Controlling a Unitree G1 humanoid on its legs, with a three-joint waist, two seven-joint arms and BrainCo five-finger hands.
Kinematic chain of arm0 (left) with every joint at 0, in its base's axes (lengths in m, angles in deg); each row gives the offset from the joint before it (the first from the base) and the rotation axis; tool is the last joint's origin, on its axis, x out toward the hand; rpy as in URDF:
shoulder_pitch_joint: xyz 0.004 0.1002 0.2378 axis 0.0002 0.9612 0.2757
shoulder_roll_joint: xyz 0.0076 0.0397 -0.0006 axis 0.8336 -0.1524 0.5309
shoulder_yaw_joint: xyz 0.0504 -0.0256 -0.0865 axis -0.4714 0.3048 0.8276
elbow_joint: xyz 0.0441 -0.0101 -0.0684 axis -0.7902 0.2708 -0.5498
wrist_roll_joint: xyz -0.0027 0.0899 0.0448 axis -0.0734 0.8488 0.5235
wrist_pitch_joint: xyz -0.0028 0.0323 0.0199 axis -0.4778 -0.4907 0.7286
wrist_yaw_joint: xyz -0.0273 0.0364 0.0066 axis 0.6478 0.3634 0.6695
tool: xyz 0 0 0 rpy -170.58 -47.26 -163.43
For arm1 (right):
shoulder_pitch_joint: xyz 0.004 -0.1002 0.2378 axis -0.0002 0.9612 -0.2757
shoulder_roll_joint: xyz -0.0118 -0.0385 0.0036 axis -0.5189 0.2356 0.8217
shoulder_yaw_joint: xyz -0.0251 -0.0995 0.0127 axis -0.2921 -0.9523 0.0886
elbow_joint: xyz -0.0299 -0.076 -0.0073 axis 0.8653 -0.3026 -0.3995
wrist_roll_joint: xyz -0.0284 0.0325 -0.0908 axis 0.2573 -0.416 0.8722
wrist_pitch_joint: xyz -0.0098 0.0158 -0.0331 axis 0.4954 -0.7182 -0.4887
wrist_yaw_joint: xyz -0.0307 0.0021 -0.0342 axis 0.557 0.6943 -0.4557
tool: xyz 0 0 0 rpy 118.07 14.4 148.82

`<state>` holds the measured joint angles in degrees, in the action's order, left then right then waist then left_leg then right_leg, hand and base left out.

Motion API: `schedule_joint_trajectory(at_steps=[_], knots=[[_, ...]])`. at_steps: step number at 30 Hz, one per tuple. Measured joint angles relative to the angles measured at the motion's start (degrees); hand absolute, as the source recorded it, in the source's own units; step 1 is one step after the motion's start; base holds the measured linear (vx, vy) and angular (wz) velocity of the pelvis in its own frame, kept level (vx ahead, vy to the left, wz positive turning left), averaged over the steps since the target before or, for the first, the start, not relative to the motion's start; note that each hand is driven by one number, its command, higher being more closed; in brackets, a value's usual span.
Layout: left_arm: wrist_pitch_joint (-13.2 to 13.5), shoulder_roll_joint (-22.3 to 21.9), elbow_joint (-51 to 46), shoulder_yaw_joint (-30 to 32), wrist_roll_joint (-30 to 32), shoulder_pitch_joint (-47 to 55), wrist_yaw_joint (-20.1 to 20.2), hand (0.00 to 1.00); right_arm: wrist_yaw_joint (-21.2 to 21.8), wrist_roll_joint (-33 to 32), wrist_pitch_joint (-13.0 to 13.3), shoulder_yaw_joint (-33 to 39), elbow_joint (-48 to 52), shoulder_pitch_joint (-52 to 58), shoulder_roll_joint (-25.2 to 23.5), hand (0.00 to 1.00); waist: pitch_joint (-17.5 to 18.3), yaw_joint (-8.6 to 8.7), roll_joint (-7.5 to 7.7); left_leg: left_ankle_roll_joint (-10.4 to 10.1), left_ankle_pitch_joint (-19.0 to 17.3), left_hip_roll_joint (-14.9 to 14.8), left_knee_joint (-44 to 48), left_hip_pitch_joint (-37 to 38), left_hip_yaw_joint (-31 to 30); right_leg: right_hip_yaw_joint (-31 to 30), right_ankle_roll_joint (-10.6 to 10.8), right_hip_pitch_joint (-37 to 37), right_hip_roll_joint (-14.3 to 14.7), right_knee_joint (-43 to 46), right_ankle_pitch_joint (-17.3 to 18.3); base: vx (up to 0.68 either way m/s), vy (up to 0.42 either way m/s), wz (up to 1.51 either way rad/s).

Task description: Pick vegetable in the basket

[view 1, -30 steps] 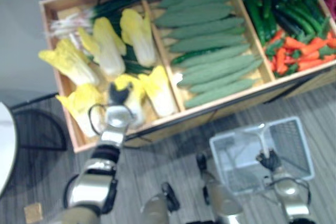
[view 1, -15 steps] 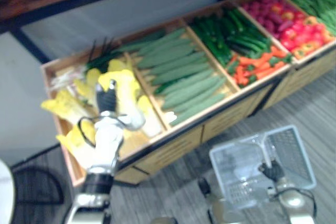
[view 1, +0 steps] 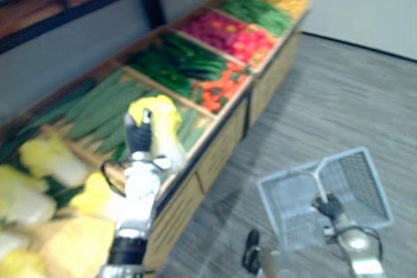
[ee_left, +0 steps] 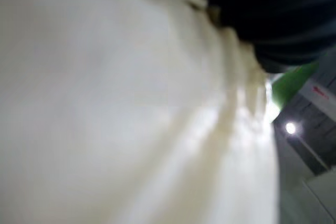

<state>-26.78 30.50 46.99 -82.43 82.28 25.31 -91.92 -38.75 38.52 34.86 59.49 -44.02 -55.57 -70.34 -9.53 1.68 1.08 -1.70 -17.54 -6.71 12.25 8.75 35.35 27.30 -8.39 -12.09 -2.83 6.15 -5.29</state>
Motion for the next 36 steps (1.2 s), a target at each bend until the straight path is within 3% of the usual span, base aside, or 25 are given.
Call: schedule_joint_trajectory(at_steps=[1, 2, 3, 5, 7, 8, 9, 11, 13, 15, 17, 18, 19, 22, 23, 24, 25, 26, 27, 29, 31, 33, 34, 35, 36], knots=[[0.1, -1.8, 0.5, -0.6, 0.0, 0.7, 0.1, 1.00, 0.0, -0.1, -0.3, -0.4, -1.3, -1.5, -0.9, 1.00, -0.5, -0.29, -0.31, 0.1, -0.7, -1.1, 2.4, -0.2, 2.5, 4.6, -1.4, -2.5, -2.9, 7.8, 4.5, -0.01, -0.055, -0.87], [0.0, -4.7, 1.2, -3.2, 0.0, 2.4, 0.8, 1.00, 0.1, -0.1, -0.5, -0.4, -1.3, -1.0, -1.3, 1.00, -0.6, 0.43, -2.46, -0.6, -2.4, -3.6, 4.4, -0.1, 3.1, 6.0, 1.7, -3.1, -5.6, 16.6, 8.4, 0.13, -0.082, -0.83], [0.1, -6.5, 1.3, -5.3, 0.0, 4.7, 1.4, 1.00, 0.2, -0.2, -0.9, -1.8, -1.4, -0.6, -1.5, 1.00, -0.4, 0.27, -2.72, -1.6, -3.4, -4.9, 6.2, 0.6, 3.9, 4.0, 4.9, -1.7, -6.9, 19.9, 12.1, 0.20, -0.090, -0.51], [0.0, -7.4, 3.5, -8.2, 0.1, 6.3, 1.8, 1.00, 0.9, -0.1, -1.4, -3.3, -1.3, -1.1, -1.9, 1.00, -0.4, -0.21, -3.03, -2.1, -4.1, -7.7, 12.2, -0.6, 3.2, 1.5, 4.1, -1.3, -4.0, 17.4, 13.1, 0.20, -0.129, -0.69], [0.0, -7.8, 6.1, -9.7, 0.0, 7.3, 1.7, 1.00, 2.8, -0.1, -2.1, -5.3, -1.0, -2.1, -1.7, 1.00, -0.5, -0.32, -3.32, 2.3, -2.4, -11.2, 23.4, -5.9, -3.3, -1.1, 3.2, -0.2, -0.2, 13.8, 12.6, 0.10, -0.241, -0.80], [0.0, -7.8, 6.7, -9.8, -0.1, 8.8, 1.6, 1.00, 3.8, -0.1, -2.6, -7.0, -0.5, -3.8, -1.4, 1.00, -0.8, -0.92, -3.66, 3.0, -3.3, -10.7, 31.0, -10.4, -12.4, -4.5, 3.2, 0.8, 2.8, 11.9, 12.2, 0.07, -0.237, -1.47], [0.0, -7.9, 7.8, -10.2, -0.5, 9.9, 1.7, 1.00, 4.1, -0.1, -2.6, -8.6, -0.5, -5.5, -1.3, 1.00, -1.2, -2.17, -4.08, 0.6, -4.3, -7.4, 34.4, -12.8, -20.2, -8.0, 2.9, 2.3, 5.1, 9.8, 12.4, 0.06, -0.125, -1.62], [0.1, -8.0, 10.1, -11.7, -1.1, 10.5, 1.9, 1.00, 5.1, -0.1, -2.7, -10.4, -0.4, -6.3, -1.2, 1.00, -1.5, -3.35, -3.81, -0.7, -4.5, -1.9, 32.4, -16.2, -26.3, -9.3, 3.4, 5.8, 6.1, 4.2, 12.1, 0.09, -0.019, -1.31], [0.5, -8.2, 10.5, -14.1, -1.2, 10.7, 2.8, 1.00, 5.9, -0.1, -2.7, -10.9, 0.4, -6.2, -1.3, 1.00, -1.7, -4.01, -3.87, -2.1, -2.5, 0.5, 22.7, -18.6, -26.4, -10.7, 4.6, 7.3, 6.7, 1.2, 11.3, 0.13, -0.008, -0.95], [0.6, -8.6, 10.9, -17.1, -1.2, 11.2, 4.3, 1.00, 6.3, -0.1, -2.8, -10.9, 0.7, -5.7, -1.6, 1.00, -2.6, -3.50, -4.44, -1.8, -0.1, 1.6, 14.7, -19.7, -26.4, -10.5, 3.4, 8.9, 7.0, 0.7, 9.4, 0.11, 0.032, -0.68], [0.6, -9.0, 11.9, -21.5, -1.1, 12.9, 5.3, 1.00, 6.4, -0.1, -2.8, -11.0, 1.2, -3.2, -2.0, 1.00, -1.4, -3.57, -4.29, -1.7, 7.1, 2.6, 4.9, -19.5, -25.1, -11.8, 4.5, 11.8, 7.6, -2.8, 9.1, 0.23, 0.046, -0.64], [0.7, -9.7, 11.7, -21.9, -1.1, 13.3, 5.5, 1.00, 6.4, -0.2, -2.8, -11.0, 2.1, -2.9, -1.8, 1.00, -1.3, -3.80, -4.71, -1.7, 8.5, 2.1, 4.6, -19.5, -24.4, -12.3, 4.3, 10.6, 7.5, 1.0, 9.5, 0.23, 0.023, -0.44], [0.8, -9.7, 12.2, -22.0, -1.1, 13.3, 6.1, 1.00, 6.3, -0.3, -2.5, -10.8, 2.4, -3.0, -1.7, 1.00, -2.0, -3.58, -3.93, -1.5, 9.0, 2.8, 7.2, -20.1, -22.9, -13.5, 3.1, 10.2, 6.3, 3.9, 13.3, 0.25, 0.066, -0.04], [0.2, -10.6, 14.1, -24.2, -1.1, 13.1, 7.6, 1.00, 7.2, -2.1, -3.0, -11.0, 1.9, -3.3, -0.8, 1.00, -1.5, -4.17, -3.92, 0.7, 9.6, 2.6, 7.6, -21.7, -21.4, -13.0, 4.9, 11.7, 6.4, 3.8, 15.7, 0.22, 0.086, 0.11], [0.2, -10.3, 15.5, -25.5, -1.0, 14.0, 8.9, 1.00, 7.3, -2.6, -3.1, -11.1, 1.8, -3.2, -2.0, 1.00, -0.8, -5.23, -2.57, 4.2, 9.3, 3.1, 6.7, -20.6, -20.2, -13.4, 5.8, 10.4, 5.2, 7.2, 18.9, 0.25, 0.089, -0.04], [0.1, -9.9, 16.5, -25.9, -0.9, 14.6, 9.3, 1.00, 7.3, -3.4, -3.2, -11.4, 1.8, -3.2, -2.7, 1.00, -0.4, -5.51, -1.48, 4.7, 9.3, 3.9, 5.4, -19.9, -19.9, -13.1, 7.4, 9.8, 4.1, 8.9, 20.3, 0.29, 0.071, -0.05], [0.1, -9.8, 18.1, -26.9, -0.4, 15.3, 9.7, 1.00, 7.3, -4.7, -3.2, -12.0, 2.0, -3.3, -3.3, 1.00, -0.1, -5.31, -0.40, 5.3, 9.5, 4.5, 3.1, -18.7, -19.4, -12.4, 10.3, 7.5, 2.4, 15.6, 21.3, 0.36, 0.021, -0.07], [-0.4, -9.7, 19.7, -27.7, 0.2, 15.9, 9.7, 1.00, 7.2, -6.2, -3.2, -12.6, 2.1, -3.9, -4.1, 1.00, 0.0, -5.62, 0.37, 5.7, 9.5, 5.0, 2.1, -17.5, -18.6, -11.0, 11.6, 1.6, -0.8, 28.4, 20.5, 0.45, 0.017, -0.04], [-0.6, -9.2, 20.5, -29.3, 0.9, 16.1, 9.6, 1.00, 7.2, -7.1, -3.2, -13.3, 2.1, -3.9, -5.0, 1.00, -0.1, -5.21, 0.78, 5.9, 9.4, 5.7, 0.7, -14.5, -18.6, -8.6, 11.4, -1.1, -4.6, 38.2, 19.7, 0.45, 0.010, 0.01], [-0.7, -7.9, 20.5, -31.7, 4.2, 15.9, 9.5, 1.00, 7.5, -8.3, -3.2, -14.0, 2.1, -3.7, -6.1, 1.00, -0.2, -4.88, 0.39, 5.9, 9.4, 5.0, -0.6, -10.1, -19.5, -7.4, 9.4, -1.8, -7.4, 42.9, 21.3, 0.36, -0.035, 0.15], [-1.1, -7.9, 20.5, -32.1, 5.9, 14.8, 9.4, 1.00, 7.6, -8.8, -3.2, -15.9, 3.0, -3.5, -6.4, 1.00, -0.3, -4.40, -0.06, 5.8, 9.3, 2.4, -1.0, -7.4, -21.0, -7.3, 9.2, -1.8, -7.0, 38.9, 21.4, 0.31, -0.115, 0.23], [-1.7, -7.2, 20.9, -32.9, 6.3, 12.6, 9.4, 1.00, 8.3, -9.4, -3.2, -17.4, 5.3, -3.2, -6.8, 1.00, -0.5, -3.15, -0.55, 4.4, 8.4, -0.3, -1.5, -6.2, -22.1, -7.5, 10.2, -2.3, -5.9, 29.1, 20.4, 0.25, -0.167, 0.26], [-1.7, -6.3, 21.8, -34.3, 6.4, 10.6, 9.6, 1.00, 9.8, -10.4, -3.2, -18.1, 7.3, -3.3, -6.8, 1.00, -0.3, -3.10, 0.10, 2.7, 7.4, -1.2, -2.3, -5.5, -22.3, -9.1, 11.3, -2.8, -5.1, 19.8, 18.1, 0.26, -0.245, 0.15], [-1.8, -5.6, 23.5, -35.4, 6.7, 8.6, 9.8, 1.00, 10.5, -11.1, -3.2, -18.5, 9.0, -3.2, -7.0, 1.00, -0.1, -2.94, 1.96, 0.7, 6.1, -0.8, -2.0, -5.4, -23.0, -12.3, 11.2, -2.6, -5.4, 10.0, 13.6, 0.27, -0.275, 0.18], [-1.8, -5.4, 24.4, -36.0, 6.9, 8.1, 9.9, 1.00, 10.9, -11.5, -3.2, -18.7, 9.6, -3.2, -7.2, 1.00, 0.2, -2.62, 3.22, -0.9, 5.0, -0.4, -1.6, -5.4, -23.6, -14.5, 11.2, -2.2, -5.7, 5.3, 11.3, 0.29, -0.334, 0.41]])
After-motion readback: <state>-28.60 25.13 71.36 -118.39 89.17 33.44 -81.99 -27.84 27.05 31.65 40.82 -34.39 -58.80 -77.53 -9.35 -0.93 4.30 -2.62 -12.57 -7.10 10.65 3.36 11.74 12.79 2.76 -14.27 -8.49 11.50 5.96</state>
